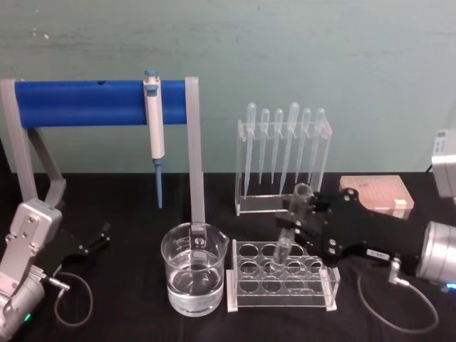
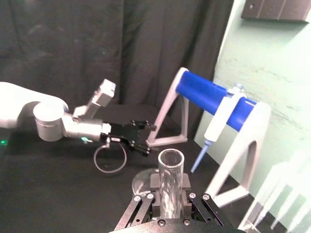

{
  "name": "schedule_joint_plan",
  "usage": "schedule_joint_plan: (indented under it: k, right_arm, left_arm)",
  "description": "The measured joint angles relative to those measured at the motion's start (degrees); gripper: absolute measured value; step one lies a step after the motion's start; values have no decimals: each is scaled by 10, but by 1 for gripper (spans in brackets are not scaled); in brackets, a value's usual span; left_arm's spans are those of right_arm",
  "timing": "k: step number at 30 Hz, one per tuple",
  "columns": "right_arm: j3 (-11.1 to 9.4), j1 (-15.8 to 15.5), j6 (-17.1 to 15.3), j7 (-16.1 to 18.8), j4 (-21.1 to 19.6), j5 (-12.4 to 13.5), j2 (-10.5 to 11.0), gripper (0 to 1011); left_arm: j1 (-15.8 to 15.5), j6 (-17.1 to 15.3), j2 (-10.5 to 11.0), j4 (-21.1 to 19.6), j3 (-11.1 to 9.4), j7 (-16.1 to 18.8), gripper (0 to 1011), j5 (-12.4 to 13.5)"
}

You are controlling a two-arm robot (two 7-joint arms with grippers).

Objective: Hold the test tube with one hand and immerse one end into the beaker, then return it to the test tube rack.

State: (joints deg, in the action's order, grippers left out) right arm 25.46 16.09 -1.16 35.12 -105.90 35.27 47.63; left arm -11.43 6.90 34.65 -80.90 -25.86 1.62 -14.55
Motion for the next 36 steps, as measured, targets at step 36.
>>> schedule_joint_plan:
  k: [36]
  right_arm:
    - [0,25,78,65,149,-41,-86,225]
  left_arm:
    - [0,0,0,0,0,0,1000,0]
